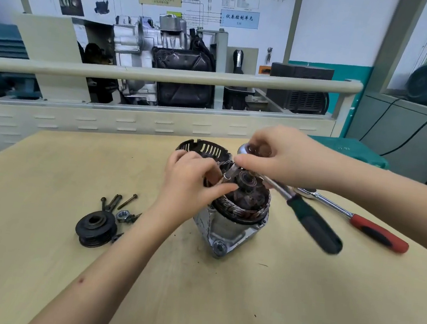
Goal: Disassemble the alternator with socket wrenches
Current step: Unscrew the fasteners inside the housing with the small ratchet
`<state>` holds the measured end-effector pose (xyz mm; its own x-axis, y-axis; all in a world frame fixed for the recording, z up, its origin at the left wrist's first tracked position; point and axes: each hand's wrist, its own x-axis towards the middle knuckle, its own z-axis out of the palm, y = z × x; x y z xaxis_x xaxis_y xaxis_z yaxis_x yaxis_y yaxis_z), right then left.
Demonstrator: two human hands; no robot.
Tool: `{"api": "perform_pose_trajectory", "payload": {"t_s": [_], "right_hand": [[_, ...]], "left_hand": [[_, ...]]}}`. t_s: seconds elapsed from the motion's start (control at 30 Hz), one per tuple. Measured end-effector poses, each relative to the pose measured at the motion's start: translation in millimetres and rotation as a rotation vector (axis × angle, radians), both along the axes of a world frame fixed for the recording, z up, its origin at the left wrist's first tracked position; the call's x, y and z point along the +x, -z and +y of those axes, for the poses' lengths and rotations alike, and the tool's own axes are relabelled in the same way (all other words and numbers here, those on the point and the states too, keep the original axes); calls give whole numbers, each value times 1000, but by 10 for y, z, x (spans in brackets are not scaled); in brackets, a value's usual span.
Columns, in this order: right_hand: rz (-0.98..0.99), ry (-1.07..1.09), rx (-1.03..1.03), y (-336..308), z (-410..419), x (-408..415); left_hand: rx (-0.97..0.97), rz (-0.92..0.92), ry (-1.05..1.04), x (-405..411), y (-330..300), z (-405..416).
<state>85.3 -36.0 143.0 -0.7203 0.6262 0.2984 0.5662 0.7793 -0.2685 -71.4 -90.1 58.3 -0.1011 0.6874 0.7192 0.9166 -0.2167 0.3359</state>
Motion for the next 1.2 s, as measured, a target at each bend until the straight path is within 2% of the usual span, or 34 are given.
{"api": "perform_pose_trajectory", "payload": {"t_s": [0.07, 0.27, 0.5, 0.63, 0.77, 0.83, 1.0, 1.03, 1.1, 1.2], "right_hand": [[24, -8, -47, -1, 27, 49], [243, -9, -178, 35, 76, 308], [319, -21, -212, 188, 12, 491], [379, -12, -249, 185, -50, 598], [426, 1, -265, 217, -100, 734], [472, -4, -310, 263, -131, 808], [605, -24, -444, 497, -166, 884], [614, -13, -475, 566, -163, 874], [619, 8, -538, 707, -165, 836], [608, 17, -618, 898, -216, 771]], "left_hand": [[-42, -83, 12, -81, 37, -43], [-212, -144, 0, -161, 230, -65], [-179, 31, 0, -109, 275, -40], [-77, -9, 46, -57, 135, -77], [-13, -245, 80, -166, -132, -165], [17, -367, 27, -337, -196, -232], [-172, -765, -29, -804, 31, -404], [-202, -786, -62, -861, 118, -418], [-276, -678, -170, -927, 313, -410], [-352, -415, -288, -929, 586, -388]]}}
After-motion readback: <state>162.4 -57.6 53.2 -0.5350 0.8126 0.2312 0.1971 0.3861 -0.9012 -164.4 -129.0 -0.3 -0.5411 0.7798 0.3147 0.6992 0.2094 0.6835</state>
